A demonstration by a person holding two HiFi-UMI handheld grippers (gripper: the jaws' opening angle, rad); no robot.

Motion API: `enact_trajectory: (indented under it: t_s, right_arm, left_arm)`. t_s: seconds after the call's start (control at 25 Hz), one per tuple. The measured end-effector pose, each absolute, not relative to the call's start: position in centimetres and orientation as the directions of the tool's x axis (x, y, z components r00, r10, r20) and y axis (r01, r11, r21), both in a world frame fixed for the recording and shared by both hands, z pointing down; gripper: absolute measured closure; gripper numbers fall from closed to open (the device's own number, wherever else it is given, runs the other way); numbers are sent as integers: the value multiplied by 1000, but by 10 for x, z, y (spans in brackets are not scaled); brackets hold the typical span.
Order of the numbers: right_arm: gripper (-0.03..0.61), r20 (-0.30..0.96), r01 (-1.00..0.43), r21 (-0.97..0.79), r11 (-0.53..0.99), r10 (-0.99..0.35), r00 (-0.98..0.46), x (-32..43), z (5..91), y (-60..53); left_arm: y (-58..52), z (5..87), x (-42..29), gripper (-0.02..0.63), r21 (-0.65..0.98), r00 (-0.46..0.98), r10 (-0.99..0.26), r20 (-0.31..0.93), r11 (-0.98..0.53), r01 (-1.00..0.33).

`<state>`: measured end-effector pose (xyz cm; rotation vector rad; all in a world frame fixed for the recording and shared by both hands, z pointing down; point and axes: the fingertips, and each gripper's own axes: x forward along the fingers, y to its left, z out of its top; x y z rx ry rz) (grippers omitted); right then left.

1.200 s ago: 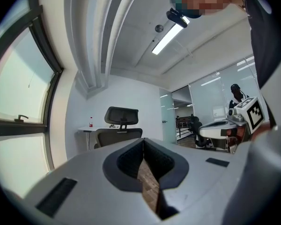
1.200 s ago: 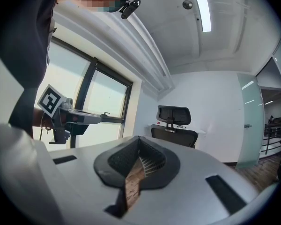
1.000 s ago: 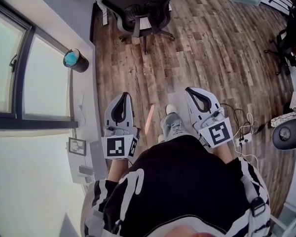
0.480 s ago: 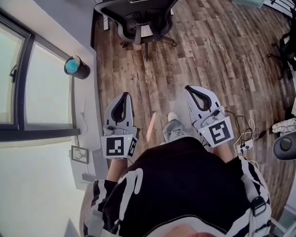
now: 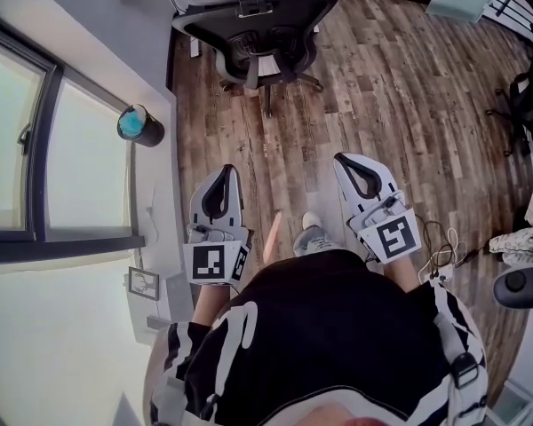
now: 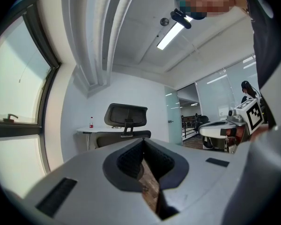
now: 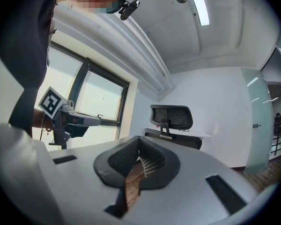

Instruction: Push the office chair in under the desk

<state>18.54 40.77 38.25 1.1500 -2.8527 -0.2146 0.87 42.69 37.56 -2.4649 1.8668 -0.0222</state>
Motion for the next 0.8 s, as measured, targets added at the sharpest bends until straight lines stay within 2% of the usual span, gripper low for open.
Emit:
enact_trajectory:
  t_s: [0.8]
  right_arm:
    - [568, 13, -669, 139, 730, -677, -736, 215, 383, 308]
  left_arm:
    - [332, 373, 33, 606, -31, 232, -972, -35, -231, -972]
